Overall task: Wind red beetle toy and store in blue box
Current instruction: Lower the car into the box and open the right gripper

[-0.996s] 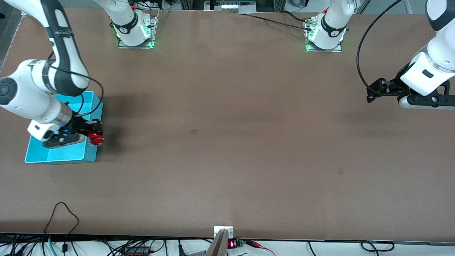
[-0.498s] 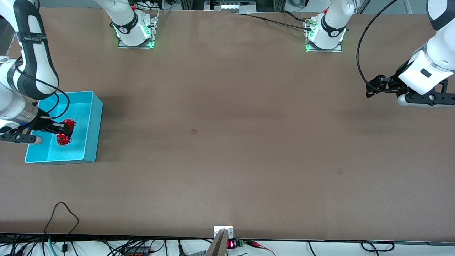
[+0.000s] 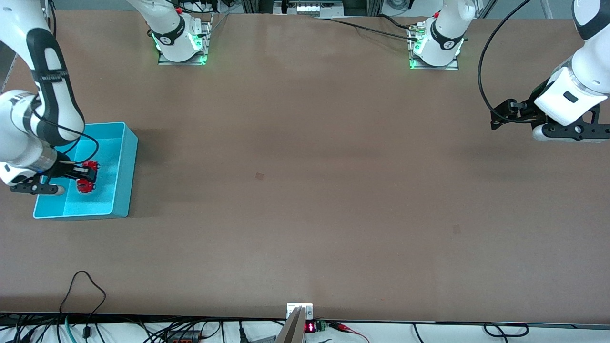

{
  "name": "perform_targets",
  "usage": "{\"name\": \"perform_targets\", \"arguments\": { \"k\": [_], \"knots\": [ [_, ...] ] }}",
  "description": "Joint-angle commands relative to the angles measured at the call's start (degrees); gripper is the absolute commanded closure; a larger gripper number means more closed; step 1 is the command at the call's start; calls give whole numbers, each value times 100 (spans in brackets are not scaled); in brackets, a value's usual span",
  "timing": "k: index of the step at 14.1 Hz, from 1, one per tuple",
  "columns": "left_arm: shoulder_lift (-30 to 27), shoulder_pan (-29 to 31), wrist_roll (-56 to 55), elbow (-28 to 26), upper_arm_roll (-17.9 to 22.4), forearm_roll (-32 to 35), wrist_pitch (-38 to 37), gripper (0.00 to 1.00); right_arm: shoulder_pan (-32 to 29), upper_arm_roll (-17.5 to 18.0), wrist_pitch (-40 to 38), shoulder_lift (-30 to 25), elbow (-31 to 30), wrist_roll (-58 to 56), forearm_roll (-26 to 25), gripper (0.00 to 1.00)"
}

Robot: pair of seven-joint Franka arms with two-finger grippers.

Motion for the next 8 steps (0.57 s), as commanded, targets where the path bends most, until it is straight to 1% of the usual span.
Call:
{"name": "perform_targets", "arguments": {
  "k": [1, 3, 6, 8],
  "knots": [
    [9, 20, 97, 15, -15, 57, -32, 0, -96, 42, 64, 179, -73, -26, -8, 99],
    [53, 11, 97, 15, -15, 57, 108, 0, -88, 33, 169, 285, -73, -34, -8, 99],
    [89, 11, 97, 24, -15, 57, 135, 0, -70, 33, 652, 495, -82, -34, -8, 98],
    [89, 20, 97, 24, -15, 57, 127, 0, -70, 33, 636, 549, -99, -26, 36, 96]
  ]
}}
